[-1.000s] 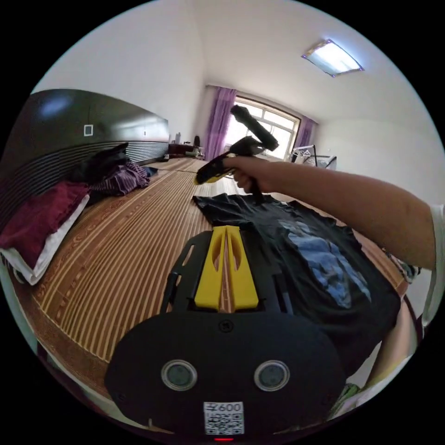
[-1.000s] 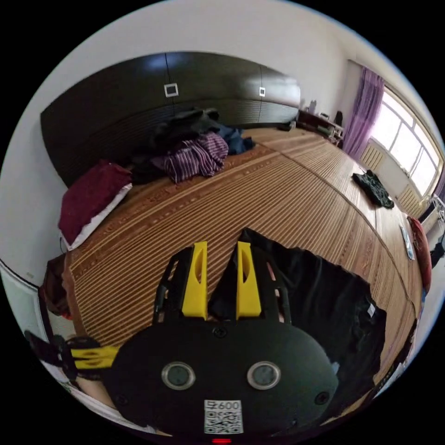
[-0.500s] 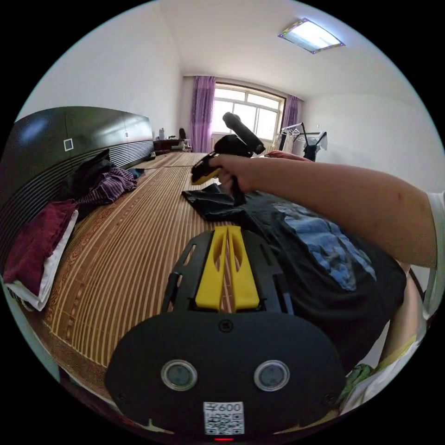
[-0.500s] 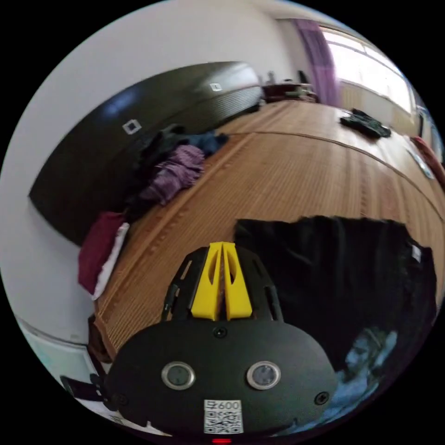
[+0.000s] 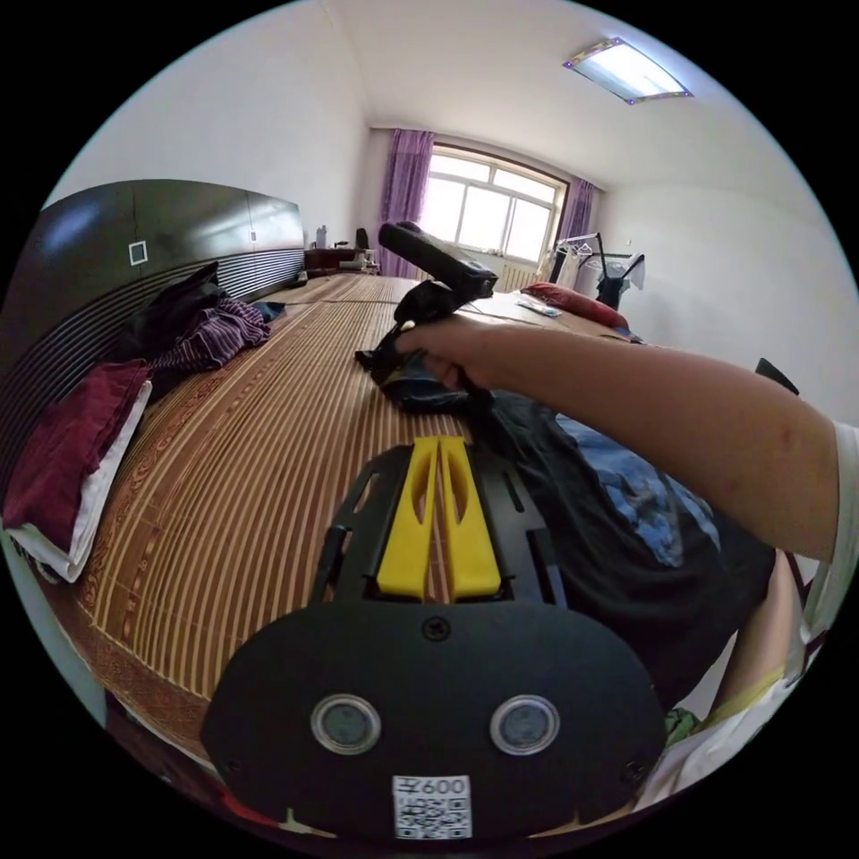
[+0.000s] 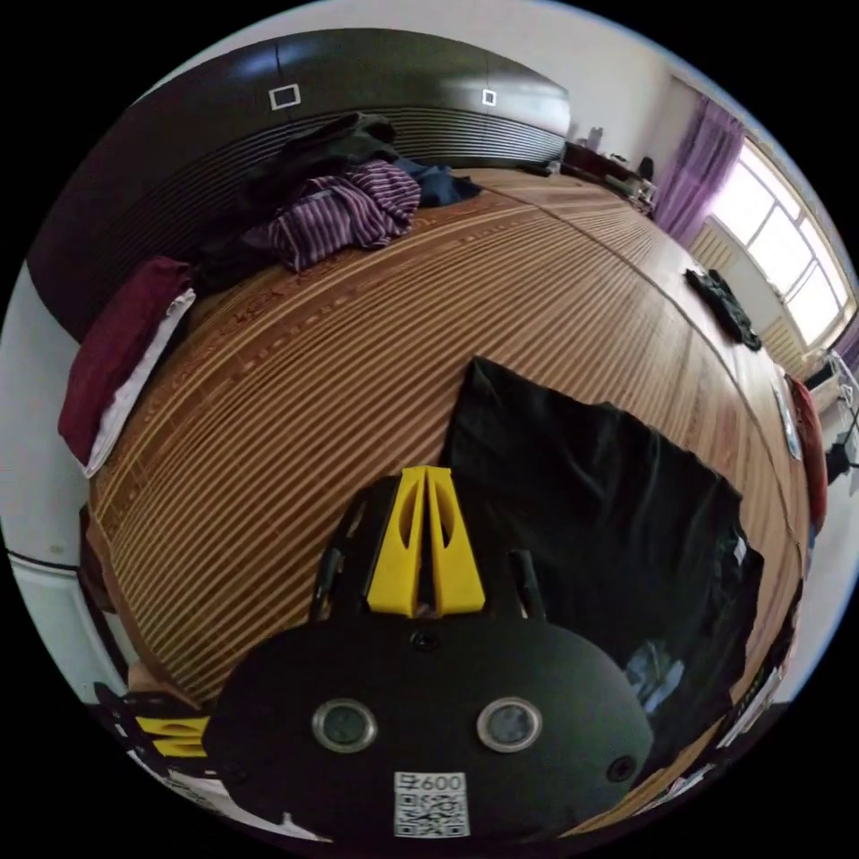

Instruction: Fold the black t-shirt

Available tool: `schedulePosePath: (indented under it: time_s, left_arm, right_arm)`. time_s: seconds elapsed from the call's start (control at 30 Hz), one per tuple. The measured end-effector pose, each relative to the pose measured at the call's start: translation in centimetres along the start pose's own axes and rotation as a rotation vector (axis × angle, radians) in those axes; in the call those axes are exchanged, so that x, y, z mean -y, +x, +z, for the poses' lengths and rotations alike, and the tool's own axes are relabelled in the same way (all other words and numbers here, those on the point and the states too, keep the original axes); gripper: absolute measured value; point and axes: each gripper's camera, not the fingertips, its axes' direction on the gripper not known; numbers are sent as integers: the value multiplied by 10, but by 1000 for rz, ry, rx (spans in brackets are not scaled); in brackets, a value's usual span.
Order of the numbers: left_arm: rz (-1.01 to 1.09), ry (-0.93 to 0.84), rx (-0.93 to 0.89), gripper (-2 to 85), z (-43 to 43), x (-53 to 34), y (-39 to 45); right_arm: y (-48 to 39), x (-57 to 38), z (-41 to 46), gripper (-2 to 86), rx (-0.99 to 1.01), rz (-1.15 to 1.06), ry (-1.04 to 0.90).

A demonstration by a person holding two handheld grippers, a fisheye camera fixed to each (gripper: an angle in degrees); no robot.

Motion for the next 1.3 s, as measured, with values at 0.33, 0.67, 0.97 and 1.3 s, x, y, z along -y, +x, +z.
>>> schedulePosePath:
  time_s: [0.33, 0.67, 0.97, 1.3]
  left_arm:
    - [-114, -33, -76, 9, -53, -136, 37]
    - [-26, -7, -65, 9, -99, -307, 158]
    - [42, -22, -47, 9, -132, -466, 301]
    - [67, -11, -12, 9, -186, -626, 488]
  right_arm:
    - [12, 43, -12, 68, -210, 5, 162]
    - [26, 58, -3, 3, -243, 81, 159]
    - [85, 27, -93, -9, -17, 204, 285]
    - [198, -78, -278, -9, 195, 206, 468]
